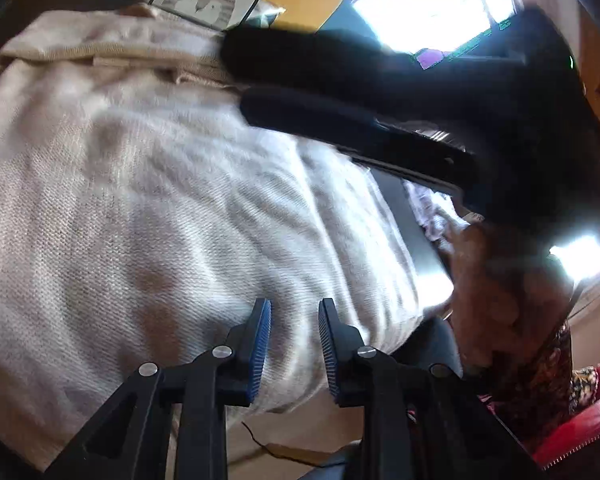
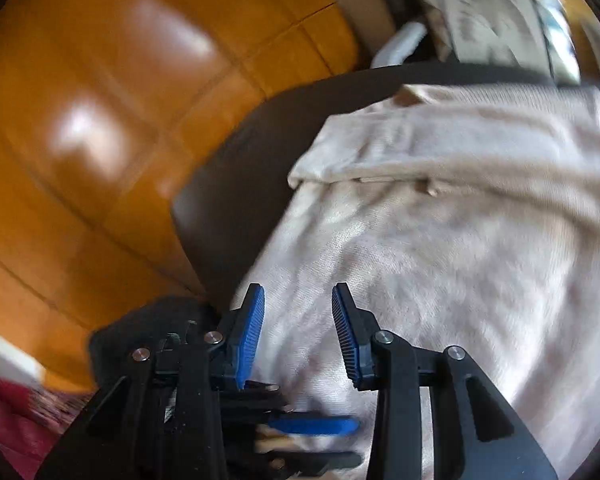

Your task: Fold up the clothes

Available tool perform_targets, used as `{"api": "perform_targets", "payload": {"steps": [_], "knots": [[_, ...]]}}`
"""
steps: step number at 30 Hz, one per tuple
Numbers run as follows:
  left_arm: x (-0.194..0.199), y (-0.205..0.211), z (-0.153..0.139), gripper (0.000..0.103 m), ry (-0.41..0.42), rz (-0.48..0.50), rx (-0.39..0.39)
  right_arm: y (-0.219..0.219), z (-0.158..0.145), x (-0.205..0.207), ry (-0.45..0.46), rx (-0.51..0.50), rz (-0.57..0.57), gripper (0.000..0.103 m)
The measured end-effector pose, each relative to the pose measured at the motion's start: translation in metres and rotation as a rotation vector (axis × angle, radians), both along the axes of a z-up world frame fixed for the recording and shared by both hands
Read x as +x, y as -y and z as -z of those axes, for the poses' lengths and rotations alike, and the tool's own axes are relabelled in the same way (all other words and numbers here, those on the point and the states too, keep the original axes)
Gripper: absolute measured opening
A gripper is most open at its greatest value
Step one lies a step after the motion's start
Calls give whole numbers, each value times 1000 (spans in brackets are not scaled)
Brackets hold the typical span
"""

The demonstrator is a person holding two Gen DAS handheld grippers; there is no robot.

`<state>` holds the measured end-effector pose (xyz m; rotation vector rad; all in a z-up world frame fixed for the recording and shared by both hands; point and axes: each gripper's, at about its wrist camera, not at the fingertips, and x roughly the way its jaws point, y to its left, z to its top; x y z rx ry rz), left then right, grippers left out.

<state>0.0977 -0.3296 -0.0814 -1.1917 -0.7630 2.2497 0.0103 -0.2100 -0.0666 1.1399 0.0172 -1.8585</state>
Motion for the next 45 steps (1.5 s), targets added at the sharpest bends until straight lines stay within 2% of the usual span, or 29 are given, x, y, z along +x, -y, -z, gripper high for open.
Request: {"api": "perform_targets", "payload": {"steps": [2,3,6,8,10,12,14,16,19,21,22,23,25,28,31,34,38,40,42,45], "knots": [[11,17,-8,23,-17,-61,-19,11,3,3,-56,71,11,38],[20,34,-12,23,-23,-126,-18,16,7,-1,-31,64,23,38],[51,89,-23,23,-59,-365,10,34,18,-12,65,31,57,38],[80,131,-30,23,-101,-564,42,51,28,-3,73,77,46,38],[105,170,-34,23,-127,-738,58,67,31,16,55,108,-18,38],[117,195,-33,23,-125,-824,78,84,34,37,36,135,-88,38],[123,207,-30,23,-116,-848,93,108,34,67,-72,198,-170,38],[115,203,-30,23,-123,-839,73,129,37,96,-224,293,-243,38],[107,196,-32,23,-133,-807,44,149,56,127,-450,476,-306,38],[103,191,-33,23,-131,-783,39,151,66,141,-580,537,-340,38],[98,188,-32,23,-130,-777,39,149,66,143,-606,534,-341,33],[86,179,-30,23,-129,-773,40,147,65,144,-624,523,-338,13],[74,170,-29,23,-126,-768,35,136,53,125,-537,449,-278,11],[68,169,-26,23,-109,-751,39,103,36,74,-251,255,-142,11],[59,168,-18,24,-68,-708,56,60,35,23,28,39,-13,11],[42,159,-7,24,-20,-648,61,9,54,-21,276,-171,110,11],[19,138,2,24,43,-543,50,-39,91,-49,460,-291,248,11],[12,123,3,24,47,-478,50,-53,103,-50,543,-386,272,10],[5,107,2,24,43,-412,54,-58,107,-51,569,-436,270,10],[-4,89,-1,24,28,-329,78,-50,106,-55,539,-405,240,9]]}}
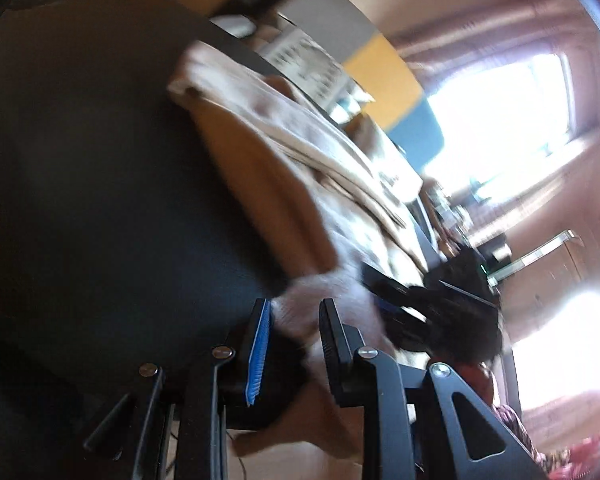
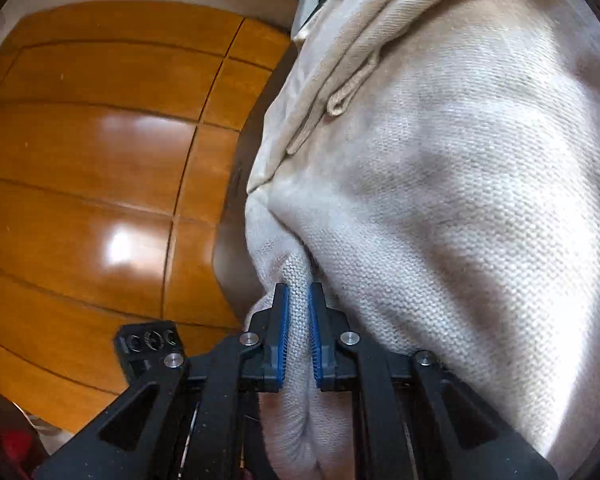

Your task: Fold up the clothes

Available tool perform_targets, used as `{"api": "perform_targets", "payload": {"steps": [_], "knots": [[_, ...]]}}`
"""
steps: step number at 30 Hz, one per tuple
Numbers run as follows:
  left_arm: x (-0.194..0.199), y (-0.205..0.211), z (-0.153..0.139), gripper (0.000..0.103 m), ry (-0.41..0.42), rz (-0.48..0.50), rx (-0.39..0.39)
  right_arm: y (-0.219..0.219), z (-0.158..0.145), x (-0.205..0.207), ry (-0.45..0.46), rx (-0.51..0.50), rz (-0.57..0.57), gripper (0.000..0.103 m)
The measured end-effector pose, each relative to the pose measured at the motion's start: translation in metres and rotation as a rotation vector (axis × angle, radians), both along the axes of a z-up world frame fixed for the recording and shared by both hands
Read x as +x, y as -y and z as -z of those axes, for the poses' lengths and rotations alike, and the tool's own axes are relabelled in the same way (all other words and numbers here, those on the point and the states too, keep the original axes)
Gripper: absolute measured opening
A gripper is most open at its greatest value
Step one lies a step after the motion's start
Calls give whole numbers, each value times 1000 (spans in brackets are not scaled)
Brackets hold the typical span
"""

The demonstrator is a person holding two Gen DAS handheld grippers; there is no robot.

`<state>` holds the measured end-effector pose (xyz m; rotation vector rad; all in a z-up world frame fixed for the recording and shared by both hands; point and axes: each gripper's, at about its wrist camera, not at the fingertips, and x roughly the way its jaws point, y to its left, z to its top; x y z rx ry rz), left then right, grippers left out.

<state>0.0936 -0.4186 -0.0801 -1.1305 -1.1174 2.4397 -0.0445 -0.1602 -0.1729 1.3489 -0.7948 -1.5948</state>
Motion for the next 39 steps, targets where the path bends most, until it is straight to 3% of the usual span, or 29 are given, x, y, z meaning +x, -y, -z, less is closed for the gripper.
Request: {"api": "perform_targets", "payload": {"steps": [5,7,11,14,17,20,24,27,31,33,35,39], "knots": [[-17,-10,2,24,-9,64,176,-2,2,-2,11,-28,4,8],[-21,-18,4,24,7,80,192,-2,1,-3,11,-27,4,10],[-17,-36,-6,24,-16,76,109,-7,-18,3,-40,21,45,19],[-12,-52,-25,22,-74,64,-24,-10,-45,3,-151,73,45,19],[-11,-69,-47,4,-114,45,-193,-12,-59,4,-206,87,51,19],[-5,-84,-67,4,-176,54,-262,-26,-64,6,-220,100,72,19],[-3,-129,-82,4,-235,156,-397,-26,-68,8,-240,123,61,19],[-6,-152,-72,4,-214,198,-475,-24,-80,8,-295,153,30,19],[-17,-164,-45,6,-134,196,-489,9,-104,19,-442,295,-189,22],[-17,-161,-35,12,-124,171,-445,28,-108,26,-528,408,-273,39],[-16,-158,-26,13,-117,153,-411,48,-108,34,-614,535,-354,40],[-8,-156,-18,15,-157,156,-371,62,-102,40,-620,532,-489,40]]}}
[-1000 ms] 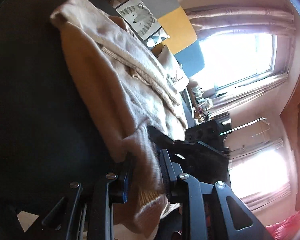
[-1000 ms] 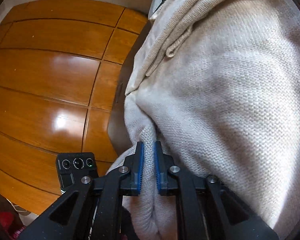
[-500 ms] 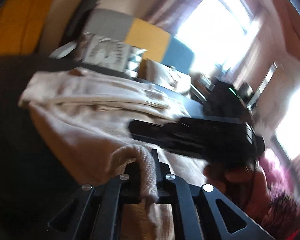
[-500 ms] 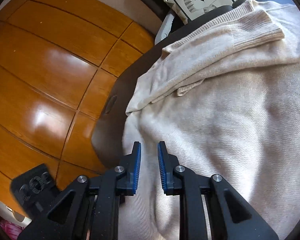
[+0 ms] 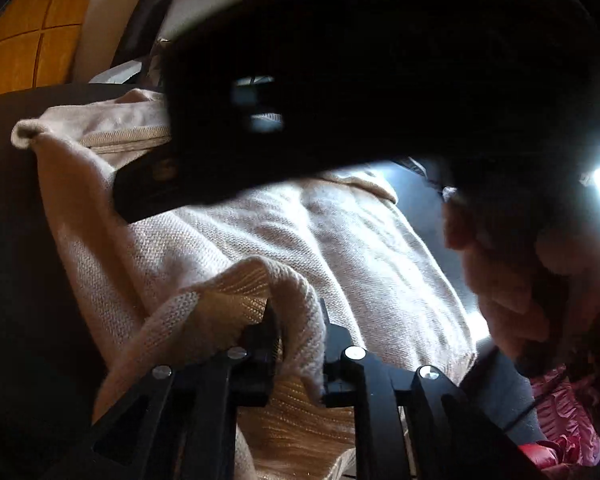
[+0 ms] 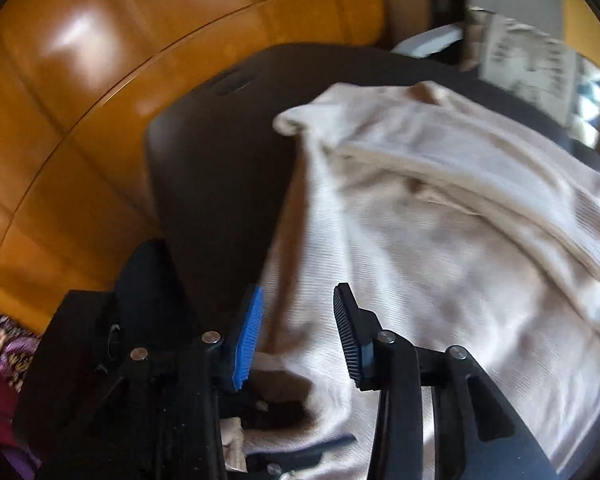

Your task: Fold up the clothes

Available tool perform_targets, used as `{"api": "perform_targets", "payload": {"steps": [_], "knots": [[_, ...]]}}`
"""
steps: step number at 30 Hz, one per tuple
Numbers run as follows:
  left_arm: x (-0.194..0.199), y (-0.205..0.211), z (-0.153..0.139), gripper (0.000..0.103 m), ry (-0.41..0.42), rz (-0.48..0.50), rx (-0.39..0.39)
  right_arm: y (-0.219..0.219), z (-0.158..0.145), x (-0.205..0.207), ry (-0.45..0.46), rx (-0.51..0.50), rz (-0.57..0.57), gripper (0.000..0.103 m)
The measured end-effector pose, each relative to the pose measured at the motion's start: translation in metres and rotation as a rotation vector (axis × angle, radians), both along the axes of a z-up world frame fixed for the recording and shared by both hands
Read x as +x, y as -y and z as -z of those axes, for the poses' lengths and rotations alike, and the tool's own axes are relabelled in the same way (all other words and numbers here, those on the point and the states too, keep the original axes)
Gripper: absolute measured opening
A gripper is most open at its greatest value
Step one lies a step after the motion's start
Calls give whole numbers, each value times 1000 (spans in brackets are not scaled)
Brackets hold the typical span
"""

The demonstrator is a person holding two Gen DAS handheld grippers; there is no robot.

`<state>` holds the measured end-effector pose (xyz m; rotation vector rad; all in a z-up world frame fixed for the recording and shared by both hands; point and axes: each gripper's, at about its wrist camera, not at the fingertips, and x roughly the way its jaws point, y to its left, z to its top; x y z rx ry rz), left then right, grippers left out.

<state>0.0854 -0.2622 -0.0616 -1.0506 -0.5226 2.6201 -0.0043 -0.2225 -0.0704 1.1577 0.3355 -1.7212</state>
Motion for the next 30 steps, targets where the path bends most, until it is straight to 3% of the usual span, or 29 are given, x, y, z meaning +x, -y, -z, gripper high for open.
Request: {"api": "perform_targets", "payload": {"steps": [5,6,8,9,14,20,25,30], "knots": [[3,-4,13,16,-8,29,1,25,23,11,-89,200,-56,40],[3,-4,15,16,-7,33,3,28,29,13,-108,234,-61,37],[2,-2,19,16,2,40,16,28,35,18,-147,255,-58,17],[3,-1,21,16,6,43,27,27,35,19,-154,251,-51,16],[12,24,24,16,-2,3,103,5,25,11,-48,126,46,10],[41,87,17,16,-86,-174,212,-21,23,-8,226,-116,144,9],[55,136,15,16,-110,-314,230,-7,26,-9,394,-259,138,9],[55,180,16,19,-86,-337,242,29,38,2,491,-315,73,9]]}}
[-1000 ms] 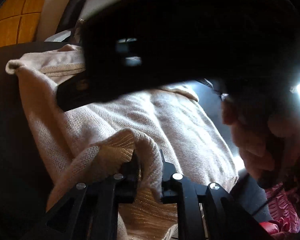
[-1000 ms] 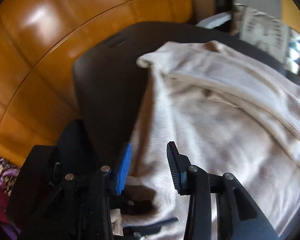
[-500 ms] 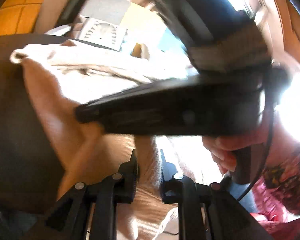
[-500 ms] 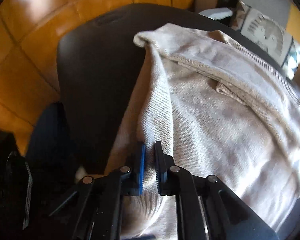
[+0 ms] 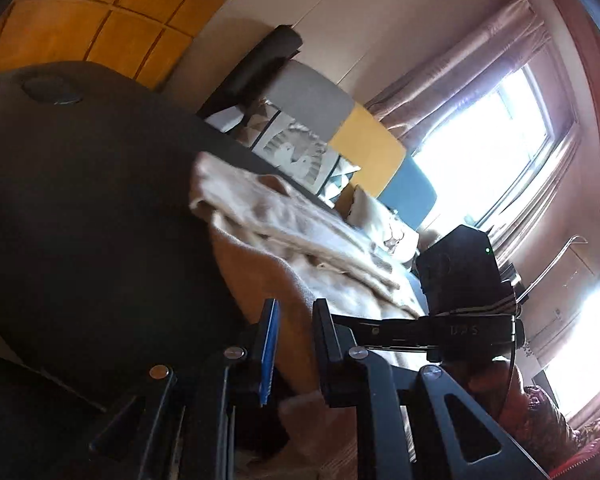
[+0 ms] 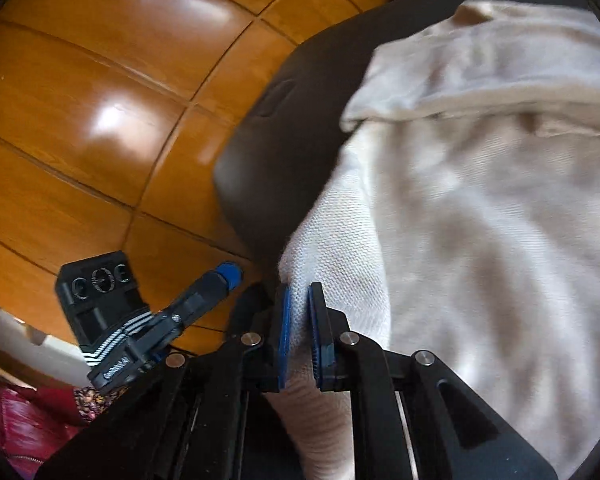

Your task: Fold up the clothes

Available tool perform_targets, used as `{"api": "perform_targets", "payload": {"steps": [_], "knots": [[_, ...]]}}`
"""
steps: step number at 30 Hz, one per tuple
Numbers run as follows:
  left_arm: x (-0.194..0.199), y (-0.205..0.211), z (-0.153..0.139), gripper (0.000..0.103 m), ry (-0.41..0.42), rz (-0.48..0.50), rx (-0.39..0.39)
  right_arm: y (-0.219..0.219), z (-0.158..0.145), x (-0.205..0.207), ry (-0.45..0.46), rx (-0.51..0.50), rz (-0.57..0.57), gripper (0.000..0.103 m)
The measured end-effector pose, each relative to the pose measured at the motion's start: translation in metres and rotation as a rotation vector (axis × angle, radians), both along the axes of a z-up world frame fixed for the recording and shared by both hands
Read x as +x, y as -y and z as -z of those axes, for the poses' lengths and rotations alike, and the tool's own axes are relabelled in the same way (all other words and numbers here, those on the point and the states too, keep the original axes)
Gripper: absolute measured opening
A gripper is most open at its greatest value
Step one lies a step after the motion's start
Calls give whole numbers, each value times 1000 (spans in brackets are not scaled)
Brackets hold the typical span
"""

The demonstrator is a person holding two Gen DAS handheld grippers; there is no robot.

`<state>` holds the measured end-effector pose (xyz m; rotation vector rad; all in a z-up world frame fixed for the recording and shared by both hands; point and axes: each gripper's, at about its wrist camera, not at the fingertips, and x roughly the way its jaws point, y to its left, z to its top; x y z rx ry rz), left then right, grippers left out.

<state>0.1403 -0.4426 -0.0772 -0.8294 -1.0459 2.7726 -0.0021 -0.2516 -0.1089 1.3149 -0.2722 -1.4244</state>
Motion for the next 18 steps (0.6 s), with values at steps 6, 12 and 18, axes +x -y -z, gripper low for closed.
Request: {"api": "perform_targets", "payload": {"steps": [6,12,18], "knots": [[23,35,21,19,98,-84,188,47,29,14,79,5,-61,9],[32,50,26,19,105,-172,208,78,39,28,58,22,-79,9],[23,61,33,20,162,-145,247,58,-1,28,-214,96,-6,11]]}}
